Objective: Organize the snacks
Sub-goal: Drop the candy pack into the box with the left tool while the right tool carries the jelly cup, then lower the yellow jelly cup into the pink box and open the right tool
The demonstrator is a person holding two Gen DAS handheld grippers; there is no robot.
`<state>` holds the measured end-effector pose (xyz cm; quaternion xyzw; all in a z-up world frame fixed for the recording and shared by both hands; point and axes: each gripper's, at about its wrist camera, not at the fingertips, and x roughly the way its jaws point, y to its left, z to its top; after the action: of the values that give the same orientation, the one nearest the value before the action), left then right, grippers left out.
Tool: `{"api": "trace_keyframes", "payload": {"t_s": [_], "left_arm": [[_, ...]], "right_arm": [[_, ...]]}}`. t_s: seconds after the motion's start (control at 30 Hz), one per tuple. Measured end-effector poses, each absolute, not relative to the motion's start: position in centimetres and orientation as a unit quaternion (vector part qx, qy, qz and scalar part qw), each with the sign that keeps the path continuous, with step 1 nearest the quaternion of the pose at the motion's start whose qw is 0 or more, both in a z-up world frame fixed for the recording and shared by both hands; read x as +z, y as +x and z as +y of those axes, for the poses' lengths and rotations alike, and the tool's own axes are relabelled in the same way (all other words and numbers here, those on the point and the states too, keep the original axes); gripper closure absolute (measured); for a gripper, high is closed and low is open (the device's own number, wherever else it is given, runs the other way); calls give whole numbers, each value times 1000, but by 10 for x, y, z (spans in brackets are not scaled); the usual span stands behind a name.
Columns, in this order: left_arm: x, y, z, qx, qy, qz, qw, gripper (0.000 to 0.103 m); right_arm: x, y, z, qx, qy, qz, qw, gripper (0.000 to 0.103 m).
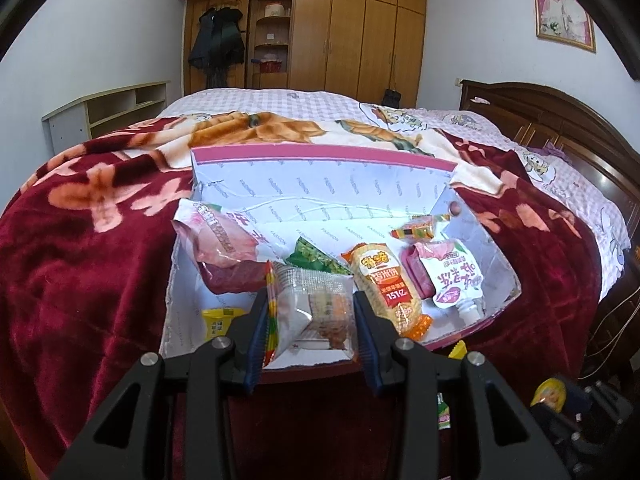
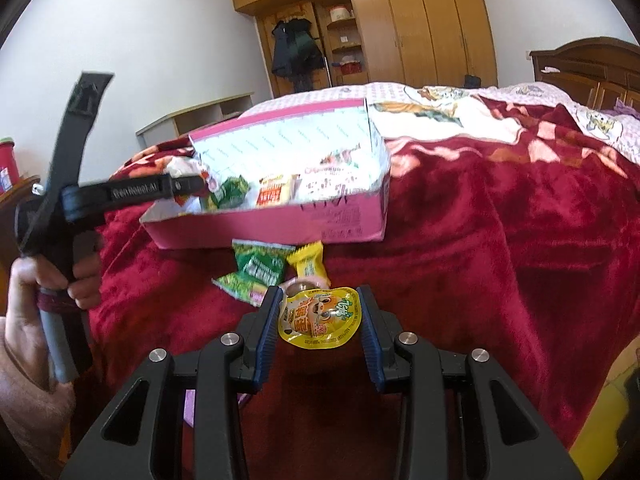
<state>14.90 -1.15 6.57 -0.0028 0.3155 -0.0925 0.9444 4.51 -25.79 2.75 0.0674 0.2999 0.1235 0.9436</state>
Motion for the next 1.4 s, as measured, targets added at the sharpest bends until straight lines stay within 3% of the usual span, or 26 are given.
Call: {"api": "trace_keyframes", "payload": {"t_s": [0.57,0.8,1.4], "left_arm": [[40,167,-13,-71,-21,332,941,61],[37,164,-16,-79,-19,327,942,50],[38,162,-18,-85,-25,330,940,47]], "right_arm": [[68,81,-267,148,68,282,945,65],[79,106,-259,155,52,281,946,65],[80,184,-243,159,58,310,936,65]]}}
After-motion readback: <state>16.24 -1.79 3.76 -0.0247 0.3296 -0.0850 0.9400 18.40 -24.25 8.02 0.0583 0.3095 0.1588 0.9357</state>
